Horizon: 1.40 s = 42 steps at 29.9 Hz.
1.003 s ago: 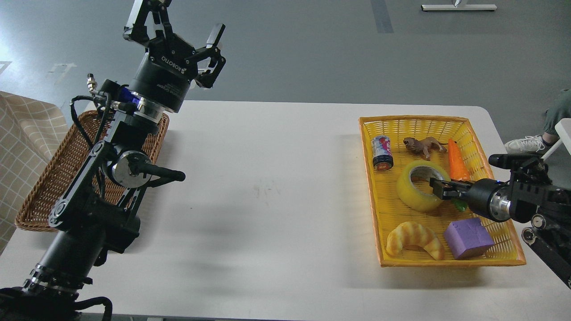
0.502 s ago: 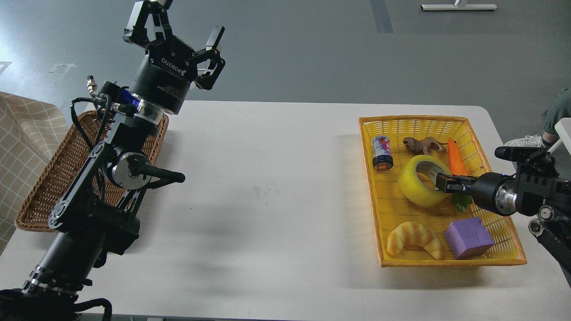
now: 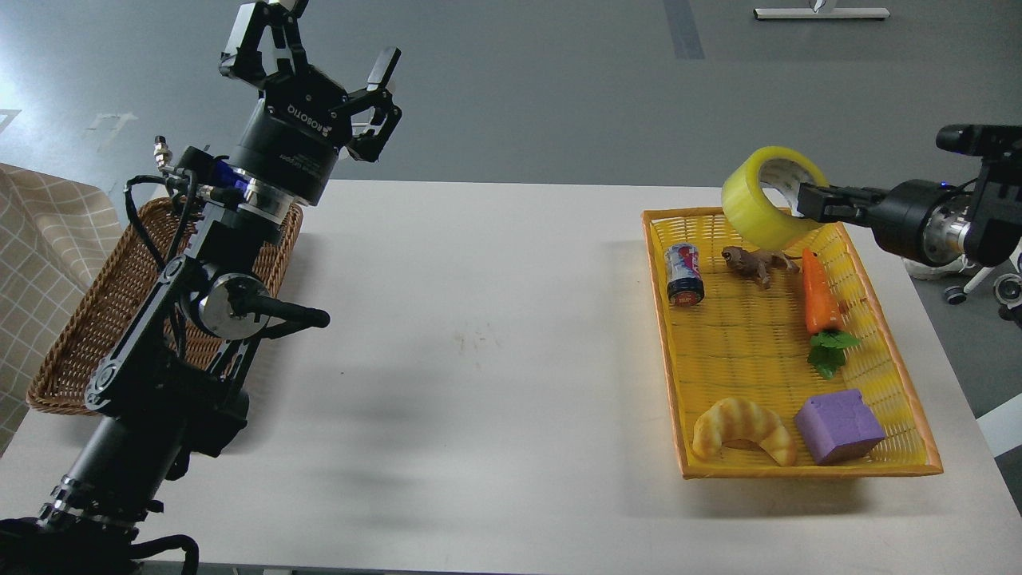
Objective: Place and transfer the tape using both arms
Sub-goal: 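Grasp the tape roll with the right gripper and lift it out, then set the tape roll on the table center and open the right gripper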
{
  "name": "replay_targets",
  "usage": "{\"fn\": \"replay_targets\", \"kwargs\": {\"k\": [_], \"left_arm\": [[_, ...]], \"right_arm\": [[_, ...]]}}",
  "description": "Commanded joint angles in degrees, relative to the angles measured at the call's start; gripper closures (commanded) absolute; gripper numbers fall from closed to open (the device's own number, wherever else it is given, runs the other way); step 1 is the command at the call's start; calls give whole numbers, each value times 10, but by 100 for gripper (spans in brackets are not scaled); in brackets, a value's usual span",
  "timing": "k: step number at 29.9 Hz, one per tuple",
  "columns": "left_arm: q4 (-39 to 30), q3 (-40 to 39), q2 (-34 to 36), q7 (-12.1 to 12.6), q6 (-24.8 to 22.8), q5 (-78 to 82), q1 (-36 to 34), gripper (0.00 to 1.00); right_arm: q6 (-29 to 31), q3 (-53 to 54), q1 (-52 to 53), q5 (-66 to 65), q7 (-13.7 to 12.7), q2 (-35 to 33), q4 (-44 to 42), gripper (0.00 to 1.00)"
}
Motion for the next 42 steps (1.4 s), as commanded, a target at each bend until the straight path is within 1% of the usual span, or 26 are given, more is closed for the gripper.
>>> {"fn": "replay_targets", "kwargs": {"k": [1, 3, 6, 8, 11, 14, 19, 23, 25, 28, 31, 40, 42], "left_arm": [[0, 0, 2, 0, -1, 0, -1, 2], [0, 0, 3, 0, -1, 0, -1, 2], [0, -1, 9, -2, -1, 0, 0, 2], [0, -1, 12, -8, -1, 0, 0, 2], [0, -2, 21, -13, -1, 0, 0, 2], [0, -2, 27, -17, -1, 0, 0, 2], [-1, -8, 35, -17, -1, 0, 0, 2], [-1, -10, 48, -20, -1, -1, 0, 2], [-1, -10, 57, -32, -1, -2, 2, 2], [-1, -11, 59, -37, -1, -2, 4, 2], [-1, -11, 58, -38, 0, -3, 4, 2], [-2, -13, 55, -38, 0, -3, 4, 2], [-3, -13, 57, -41, 0, -3, 6, 2]], "right_arm": [[0, -57, 65, -1, 0, 23, 1, 76], [0, -118, 113, -2, 0, 51, 0, 76], [0, -153, 144, -3, 0, 91, -7, 76], [0, -171, 157, -6, 0, 121, -12, 76], [0, -213, 171, -7, 0, 168, -13, 76], [0, -243, 172, -9, -1, 199, -20, 76], [0, -263, 160, -32, -4, 269, -49, 75], [0, -264, 148, -45, -4, 292, -65, 75], [0, -265, 137, -48, -4, 306, -75, 75], [0, -265, 116, -67, -4, 314, -78, 75], [0, -265, 98, -103, -3, 314, -78, 75], [0, -265, 73, -109, -4, 314, -77, 75], [0, -264, 66, -109, -4, 315, -77, 75]]}}
